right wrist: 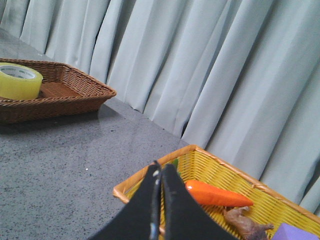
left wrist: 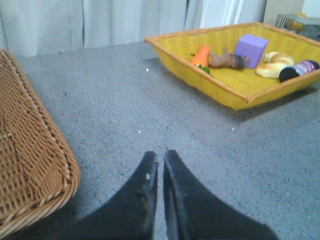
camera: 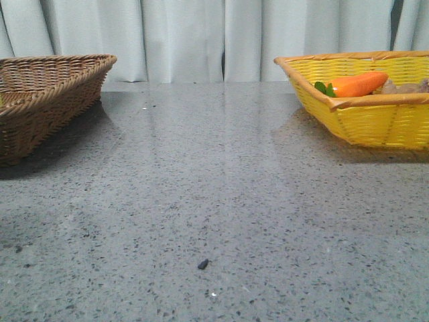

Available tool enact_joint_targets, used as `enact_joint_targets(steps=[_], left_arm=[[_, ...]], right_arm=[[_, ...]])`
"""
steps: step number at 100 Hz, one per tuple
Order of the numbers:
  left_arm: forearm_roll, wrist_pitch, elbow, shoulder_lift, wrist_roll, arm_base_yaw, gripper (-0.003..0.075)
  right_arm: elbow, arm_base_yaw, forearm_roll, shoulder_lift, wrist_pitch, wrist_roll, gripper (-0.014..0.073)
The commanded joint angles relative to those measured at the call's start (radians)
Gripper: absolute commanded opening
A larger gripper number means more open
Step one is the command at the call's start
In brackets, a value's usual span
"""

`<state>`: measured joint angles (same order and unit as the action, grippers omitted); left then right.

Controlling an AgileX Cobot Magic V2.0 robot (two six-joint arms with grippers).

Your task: Transfer tape with both arms

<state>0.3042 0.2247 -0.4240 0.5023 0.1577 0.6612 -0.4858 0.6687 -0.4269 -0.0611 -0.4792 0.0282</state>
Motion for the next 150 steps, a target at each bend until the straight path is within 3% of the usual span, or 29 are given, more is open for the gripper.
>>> enact_joint_targets(steps=[1, 66, 83, 98, 123, 133, 150], left_arm=[[0.016, -0.109, -0.022, -0.003, -0.01, 0.009, -0.0021], [0.016, -0.111, -0.022, -0.003, -0.01, 0.009, -0.0021], [-0.013, -0.173, 0.066, -0.057, 0.003, -0.011, -0.0021], [-0.238, -0.255, 0.21, -0.197, 0.049, -0.123, -0.0021], [-0.219, -0.14, 0.397, -0.506, -0.062, -0.367, -0.0021], [-0.219, -0.113, 0.438, -0.532, -0.141, -0.444, -0.0021], [-0.21, 0.038, 0.436, -0.532, -0.158, -0.534, -0.0021]], right_arm=[[-0.021, -0.001, -0.031, -0.011, 0.09, 0.009, -0.0057], [-0.02, -0.001, -0.031, -0.011, 0.092, 0.009, -0.0057], [-0.02, -0.001, -0.031, -0.011, 0.092, 0.009, -0.0057], [-0.02, -0.001, -0.031, -0.011, 0.092, 0.009, -0.0057], [-0.02, -0.001, -0.031, -0.011, 0.092, 0.009, -0.0057], [-0.02, -0.001, -0.031, -0.011, 0.092, 0.009, -0.0057], [-0.02, -0.001, -0.031, -0.011, 0.092, 0.009, -0.0057]])
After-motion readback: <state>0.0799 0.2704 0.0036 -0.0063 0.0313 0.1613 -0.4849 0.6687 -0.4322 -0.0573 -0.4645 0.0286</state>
